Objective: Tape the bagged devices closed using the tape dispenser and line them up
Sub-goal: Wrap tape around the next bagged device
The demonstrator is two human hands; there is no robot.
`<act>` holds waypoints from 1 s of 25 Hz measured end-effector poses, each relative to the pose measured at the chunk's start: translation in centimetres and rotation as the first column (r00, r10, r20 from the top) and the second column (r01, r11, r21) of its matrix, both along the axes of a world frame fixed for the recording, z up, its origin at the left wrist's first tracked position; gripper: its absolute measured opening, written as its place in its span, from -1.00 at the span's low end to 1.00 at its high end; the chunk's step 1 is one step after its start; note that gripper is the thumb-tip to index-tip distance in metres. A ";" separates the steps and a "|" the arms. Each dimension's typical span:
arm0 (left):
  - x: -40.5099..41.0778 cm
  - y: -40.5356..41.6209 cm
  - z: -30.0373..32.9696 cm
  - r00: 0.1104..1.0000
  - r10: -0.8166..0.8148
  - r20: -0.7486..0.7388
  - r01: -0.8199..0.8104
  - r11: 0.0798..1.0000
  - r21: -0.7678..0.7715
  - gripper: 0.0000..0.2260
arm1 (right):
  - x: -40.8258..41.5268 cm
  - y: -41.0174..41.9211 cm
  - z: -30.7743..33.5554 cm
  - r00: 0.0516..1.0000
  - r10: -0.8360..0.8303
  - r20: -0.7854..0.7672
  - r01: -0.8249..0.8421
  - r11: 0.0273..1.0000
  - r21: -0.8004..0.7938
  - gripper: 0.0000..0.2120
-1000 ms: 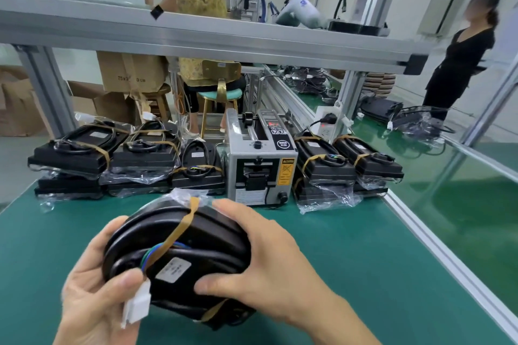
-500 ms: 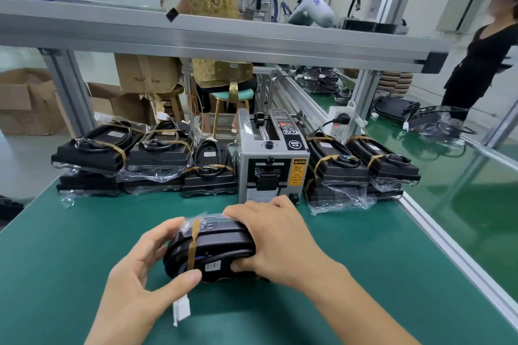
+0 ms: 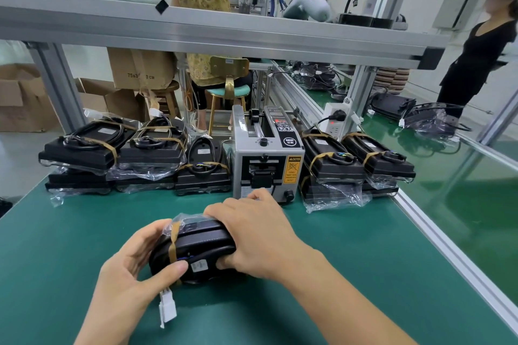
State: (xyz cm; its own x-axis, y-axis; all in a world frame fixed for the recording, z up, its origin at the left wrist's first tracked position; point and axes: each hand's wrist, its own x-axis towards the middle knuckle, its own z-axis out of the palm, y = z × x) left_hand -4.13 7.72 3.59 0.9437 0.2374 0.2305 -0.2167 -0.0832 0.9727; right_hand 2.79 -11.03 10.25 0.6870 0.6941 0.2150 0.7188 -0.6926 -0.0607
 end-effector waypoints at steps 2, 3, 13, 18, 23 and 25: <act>0.0 0.0 0.0 1.000 -0.029 0.003 0.029 0.998 0.051 -0.38 | 0.0 -0.2 0.0 1.000 0.010 0.001 -0.010 1.000 -0.005 -0.43; 0.0 -0.2 -0.1 0.999 -0.048 0.008 0.048 0.996 0.077 -0.38 | 0.1 -0.3 0.0 1.000 0.017 0.000 -0.017 1.000 -0.010 -0.42; -0.6 -1.2 -1.1 0.996 0.053 0.065 -0.054 0.998 0.015 -0.48 | -0.7 -1.1 0.3 0.998 0.061 -0.033 -0.059 0.997 0.059 -0.35; -1.4 -0.7 -1.1 0.976 0.199 0.083 -0.199 0.980 -0.013 -0.49 | -0.4 -3.9 -0.3 0.946 -0.069 -0.316 0.277 0.680 0.679 -0.78; -1.8 -1.3 -1.0 0.953 0.249 0.174 -0.271 0.955 0.120 -0.47 | 4.4 -3.3 -1.0 0.668 -0.235 -0.706 0.744 0.200 0.638 -0.79; -1.8 -1.2 -1.2 0.945 0.271 0.182 -0.298 0.944 0.142 -0.42 | 6.2 -2.3 -1.0 0.612 -0.233 -0.756 0.788 0.099 0.608 -0.80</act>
